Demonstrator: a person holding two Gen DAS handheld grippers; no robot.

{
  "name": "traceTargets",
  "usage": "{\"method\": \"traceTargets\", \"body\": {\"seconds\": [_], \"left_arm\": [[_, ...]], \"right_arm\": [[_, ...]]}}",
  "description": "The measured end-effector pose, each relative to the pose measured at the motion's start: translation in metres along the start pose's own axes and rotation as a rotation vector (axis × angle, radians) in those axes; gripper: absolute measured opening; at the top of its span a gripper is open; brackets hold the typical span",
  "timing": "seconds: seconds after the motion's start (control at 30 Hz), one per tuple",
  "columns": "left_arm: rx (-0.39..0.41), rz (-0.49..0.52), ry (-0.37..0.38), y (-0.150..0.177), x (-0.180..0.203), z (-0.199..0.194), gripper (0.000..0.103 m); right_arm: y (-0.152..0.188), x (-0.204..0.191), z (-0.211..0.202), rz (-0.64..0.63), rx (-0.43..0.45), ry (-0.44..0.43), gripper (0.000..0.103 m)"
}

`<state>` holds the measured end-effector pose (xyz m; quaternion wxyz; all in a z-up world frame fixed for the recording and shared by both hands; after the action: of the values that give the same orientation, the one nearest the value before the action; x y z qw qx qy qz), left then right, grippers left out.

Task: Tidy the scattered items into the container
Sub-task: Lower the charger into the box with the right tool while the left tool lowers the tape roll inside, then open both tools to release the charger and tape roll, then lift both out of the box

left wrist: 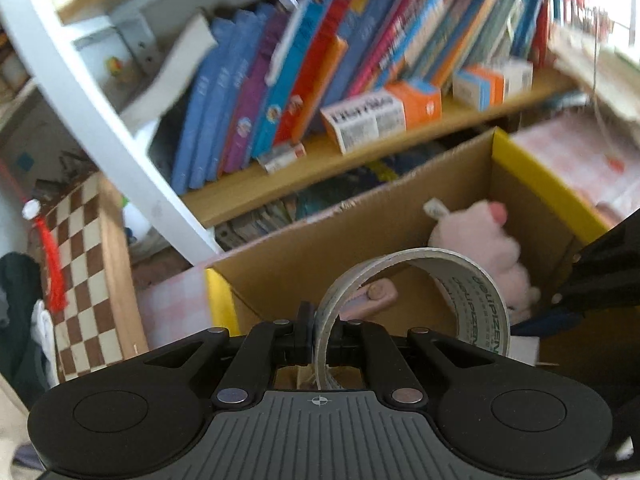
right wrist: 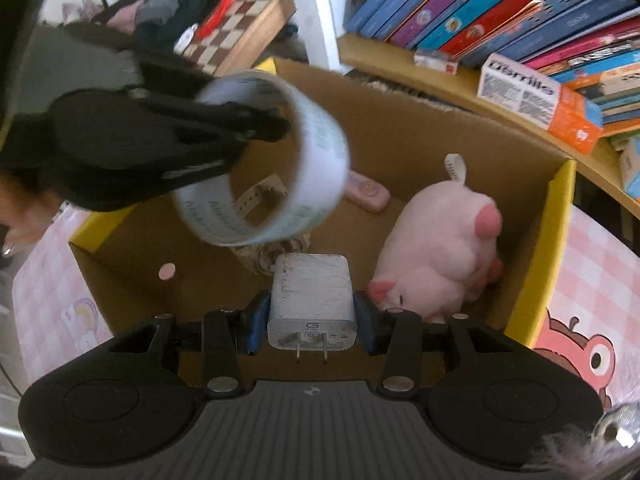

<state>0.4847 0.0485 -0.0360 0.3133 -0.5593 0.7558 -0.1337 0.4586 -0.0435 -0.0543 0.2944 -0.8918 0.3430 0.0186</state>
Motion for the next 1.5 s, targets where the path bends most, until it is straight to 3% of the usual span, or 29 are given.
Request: {"method": "traceTargets", "body": {"seconds": [0.4, 0.6, 0.87, 0.97, 1.13, 1.27, 1.5], "left_arm": [[-0.094, 0.084, -0.011, -0.006, 0.019, 0.042, 0.007], [-0.100, 0.127, -0.009, -0.009, 0.026, 0.049, 0.007], [-0.107, 0.121, 0.004, -0.009, 0.028, 0.052, 0.012], [-0.104, 0.110, 0.018, -0.008, 0.028, 0.047, 0.020], [-0.073, 0.106, 0.008, -0.007, 0.024, 0.034, 0.068], [-0.046, 0.099, -0.001, -0.007, 0.020, 0.021, 0.070], [0.014, 0.060, 0.003, -0.007, 0.012, -0.008, 0.072]], "right_arm": [[0.006, -0.002, 0.010, -0.013, -0.068, -0.026, 0.042], [0.009, -0.003, 0.013, -0.029, -0.098, -0.015, 0.041], [0.009, 0.001, 0.008, 0.015, -0.075, -0.037, 0.041], [0.008, 0.003, 0.006, 0.036, -0.060, -0.045, 0.042], [0.005, 0.006, 0.001, 0.077, -0.032, -0.060, 0.049], [0.002, 0.003, -0.014, 0.110, 0.004, -0.068, 0.063], [-0.007, 0.007, -0.034, 0.119, 0.068, -0.030, 0.064]]}}
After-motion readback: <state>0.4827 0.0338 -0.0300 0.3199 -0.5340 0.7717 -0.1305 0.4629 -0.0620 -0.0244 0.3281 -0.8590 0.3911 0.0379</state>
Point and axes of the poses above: each gripper's, at about its wrist camera, not at the fingertips, and z roughly the way its jaws point, x to its right, y to its underside, the point moved 6 cm from there along z, roughly the way its jaws point, and after that the axes turned 3 degrees about -y, right-handed, at the moved point
